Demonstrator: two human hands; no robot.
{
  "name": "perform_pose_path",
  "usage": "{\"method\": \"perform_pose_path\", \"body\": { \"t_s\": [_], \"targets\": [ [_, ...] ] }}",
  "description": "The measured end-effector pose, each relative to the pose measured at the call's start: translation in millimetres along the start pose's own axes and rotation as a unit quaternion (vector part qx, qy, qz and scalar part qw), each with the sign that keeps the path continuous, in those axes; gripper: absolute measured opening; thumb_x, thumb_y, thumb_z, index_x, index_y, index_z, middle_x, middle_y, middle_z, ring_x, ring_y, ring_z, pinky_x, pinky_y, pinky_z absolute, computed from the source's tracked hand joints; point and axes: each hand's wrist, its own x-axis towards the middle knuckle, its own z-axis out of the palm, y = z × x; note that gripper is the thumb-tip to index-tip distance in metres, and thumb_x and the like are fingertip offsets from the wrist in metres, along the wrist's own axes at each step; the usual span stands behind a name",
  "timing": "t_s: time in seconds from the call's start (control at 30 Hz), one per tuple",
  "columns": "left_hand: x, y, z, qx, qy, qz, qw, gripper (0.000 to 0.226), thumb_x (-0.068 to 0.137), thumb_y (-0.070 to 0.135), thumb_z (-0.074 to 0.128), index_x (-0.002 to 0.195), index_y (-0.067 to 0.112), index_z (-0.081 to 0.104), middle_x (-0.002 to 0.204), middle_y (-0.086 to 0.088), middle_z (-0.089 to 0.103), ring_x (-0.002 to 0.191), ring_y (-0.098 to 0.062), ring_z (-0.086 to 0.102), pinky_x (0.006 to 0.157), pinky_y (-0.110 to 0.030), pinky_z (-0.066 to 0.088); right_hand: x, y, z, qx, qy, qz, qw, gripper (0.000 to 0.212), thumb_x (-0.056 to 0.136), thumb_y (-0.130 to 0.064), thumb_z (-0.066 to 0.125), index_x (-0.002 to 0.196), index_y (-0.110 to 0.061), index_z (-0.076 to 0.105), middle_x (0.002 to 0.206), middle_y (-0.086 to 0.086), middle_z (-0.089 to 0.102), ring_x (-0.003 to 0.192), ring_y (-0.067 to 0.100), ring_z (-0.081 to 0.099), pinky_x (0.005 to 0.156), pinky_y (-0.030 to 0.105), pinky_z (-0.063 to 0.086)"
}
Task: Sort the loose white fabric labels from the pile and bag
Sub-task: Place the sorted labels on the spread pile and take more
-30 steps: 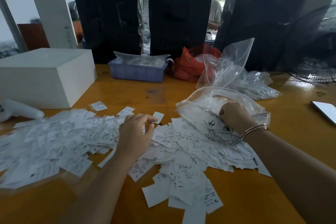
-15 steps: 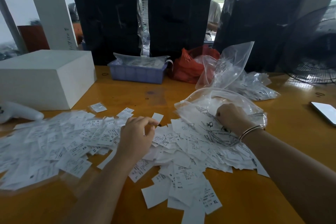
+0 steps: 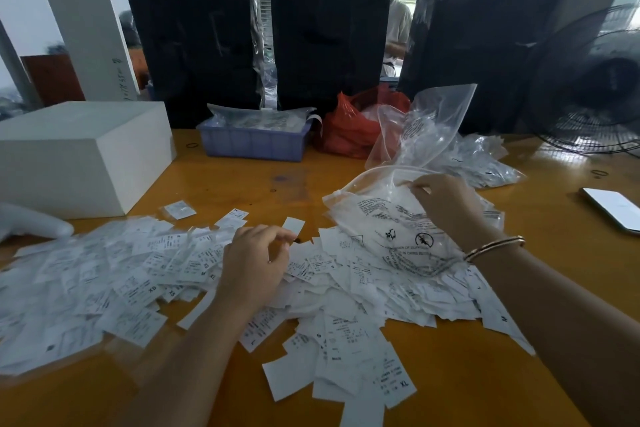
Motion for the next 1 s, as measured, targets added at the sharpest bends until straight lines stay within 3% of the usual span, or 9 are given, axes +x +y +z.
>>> {"method": "perform_pose_path", "body": {
  "t_s": [0.13, 0.27, 0.4, 0.5, 0.57, 0.63, 0.7, 0.9, 1.0],
  "targets": [
    [0.1, 4.5, -1.8, -0.071, -0.013, 0.007, 0.997, 0.015, 0.093, 0.030, 0.056, 0.104, 0.026, 0.066, 0.106, 0.015, 0.060, 0.102, 0.000, 0.047, 0.080, -0.013, 0.034, -26.8, -39.2, -14.8, 0.227, 0.041, -0.028, 0.973, 0.009, 0.089, -0.020, 0.063, 0.083, -0.026, 0.065, 0.073, -0.014, 0.065, 0.064, 0.005, 0.061, 0.060, 0.017, 0.050],
    [-2.3, 12.9, -7.2, -0.281, -0.103, -0.058, 0.952, 0.036, 0.081, 0.058, 0.045, 0.105, 0.037, 0.061, 0.102, 0.022, 0.061, 0.094, 0.010, 0.056, 0.074, -0.009, 0.043, -60.1, -78.0, -7.1, 0.473, -0.151, 0.040, 0.867, 0.006, 0.089, -0.013, 0.062, 0.085, -0.015, 0.059, 0.072, 0.001, 0.072, 0.057, 0.010, 0.065, 0.053, 0.019, 0.047],
    [-0.7, 12.6, -7.6, -0.328, -0.153, -0.061, 0.930, 0.055, 0.071, 0.076, 0.053, 0.098, 0.030, 0.067, 0.091, 0.000, 0.069, 0.081, -0.012, 0.063, 0.064, -0.013, 0.047, -86.6, -95.3, 16.0, 0.568, -0.230, 0.103, 0.783, 0.009, 0.089, -0.013, 0.062, 0.085, -0.009, 0.055, 0.075, 0.004, 0.073, 0.061, 0.014, 0.067, 0.054, 0.019, 0.050],
    [-1.6, 10.1, -6.0, -0.318, -0.141, -0.066, 0.935, 0.042, 0.070, 0.063, 0.068, 0.083, 0.023, 0.069, 0.083, -0.018, 0.063, 0.071, -0.022, 0.057, 0.065, -0.027, 0.045, -93.8, -97.0, 26.2, 0.622, -0.225, 0.135, 0.738, 0.011, 0.091, -0.010, 0.060, 0.083, -0.009, 0.052, 0.074, 0.006, 0.072, 0.066, 0.019, 0.070, 0.054, 0.020, 0.050],
    [-1.6, 9.2, -3.9, -0.307, -0.117, -0.076, 0.941, 0.014, 0.080, 0.039, 0.072, 0.078, 0.025, 0.069, 0.075, -0.007, 0.065, 0.070, -0.017, 0.059, 0.065, -0.023, 0.047, -94.6, -95.4, 29.4, 0.646, -0.221, 0.142, 0.717, 0.013, 0.092, -0.010, 0.059, 0.082, -0.010, 0.051, 0.075, 0.006, 0.071, 0.069, 0.022, 0.070, 0.055, 0.021, 0.050],
    [-1.2, 9.4, -1.5, -0.312, -0.091, -0.105, 0.940, 0.009, 0.085, 0.023, 0.068, 0.077, 0.026, 0.070, 0.075, 0.006, 0.070, 0.071, -0.007, 0.065, 0.063, -0.017, 0.047, -95.6, -94.1, 31.1, 0.635, -0.230, 0.132, 0.726, 0.012, 0.092, -0.013, 0.060, 0.082, -0.010, 0.052, 0.078, 0.006, 0.072, 0.070, 0.022, 0.071, 0.055, 0.021, 0.051],
    [0.3, 9.6, 0.1, -0.352, -0.059, -0.148, 0.922, 0.010, 0.089, 0.018, 0.063, 0.081, 0.022, 0.069, 0.078, 0.011, 0.073, 0.074, -0.002, 0.067, 0.066, -0.019, 0.046, -97.0, -93.3, 32.6, 0.590, -0.242, 0.107, 0.763, 0.011, 0.092, -0.016, 0.060, 0.083, -0.011, 0.055, 0.076, 0.003, 0.072, 0.064, 0.018, 0.069, 0.053, 0.019, 0.049],
    [3.2, 8.2, -1.6, -0.481, 0.016, -0.236, 0.844, 0.004, 0.087, 0.012, 0.064, 0.088, 0.015, 0.067, 0.086, 0.000, 0.075, 0.080, -0.016, 0.068, 0.076, -0.029, 0.051, -95.5, -85.9, 36.3, 0.400, -0.146, 0.039, 0.904, 0.014, 0.092, -0.020, 0.058, 0.080, -0.025, 0.064, 0.073, -0.006, 0.066, 0.052, -0.001, 0.051, 0.051, 0.013, 0.040],
    [6.3, 4.9, -2.7, -0.470, 0.034, -0.255, 0.845, 0.007, 0.087, 0.011, 0.065, 0.091, 0.016, 0.067, 0.081, 0.001, 0.075, 0.081, -0.015, 0.068, 0.075, -0.030, 0.053, -96.0, -80.2, 37.3, 0.243, -0.130, -0.064, 0.959, 0.016, 0.093, -0.022, 0.054, 0.102, -0.027, 0.067, 0.097, -0.016, 0.062, 0.078, -0.010, 0.050, 0.074, 0.007, 0.037]
  ]
}}
